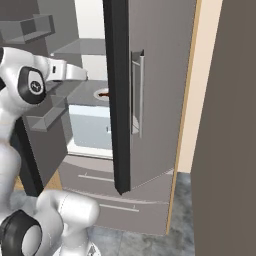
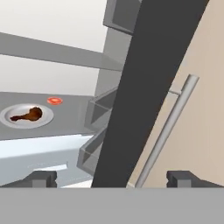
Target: Retrieve the chicken drumstick from the fridge and place it on the saucepan with marinade on the stove.
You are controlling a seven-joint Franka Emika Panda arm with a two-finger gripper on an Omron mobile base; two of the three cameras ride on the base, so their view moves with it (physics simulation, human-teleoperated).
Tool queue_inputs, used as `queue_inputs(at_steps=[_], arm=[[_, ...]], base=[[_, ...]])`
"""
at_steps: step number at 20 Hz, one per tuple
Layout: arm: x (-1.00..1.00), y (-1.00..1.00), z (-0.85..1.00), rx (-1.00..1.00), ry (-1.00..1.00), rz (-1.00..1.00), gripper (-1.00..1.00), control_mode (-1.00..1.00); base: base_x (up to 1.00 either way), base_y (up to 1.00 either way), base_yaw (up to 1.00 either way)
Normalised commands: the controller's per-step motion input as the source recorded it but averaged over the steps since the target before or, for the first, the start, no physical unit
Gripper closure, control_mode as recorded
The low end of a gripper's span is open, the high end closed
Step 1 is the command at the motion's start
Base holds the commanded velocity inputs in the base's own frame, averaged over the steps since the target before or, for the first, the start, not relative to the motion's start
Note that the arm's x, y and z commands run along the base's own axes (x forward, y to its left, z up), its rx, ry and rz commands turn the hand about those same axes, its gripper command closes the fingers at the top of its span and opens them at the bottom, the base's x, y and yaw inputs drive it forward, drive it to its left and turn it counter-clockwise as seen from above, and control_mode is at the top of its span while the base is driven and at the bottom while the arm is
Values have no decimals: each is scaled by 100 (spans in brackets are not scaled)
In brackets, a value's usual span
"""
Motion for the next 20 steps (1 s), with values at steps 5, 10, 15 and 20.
queue_inputs(at_steps=[5, 10, 15, 20], arm=[[44, -10, -14, 0, 0, 4, -100, -100], [39, -12, -14, 0, -1, 5, -100, -100], [31, -10, -13, 0, -2, 4, -100, -100], [3, -39, -14, 0, 0, 0, -100, -100]], base=[[0, 0, 0], [0, 0, 0], [0, 0, 0], [0, 0, 0]])
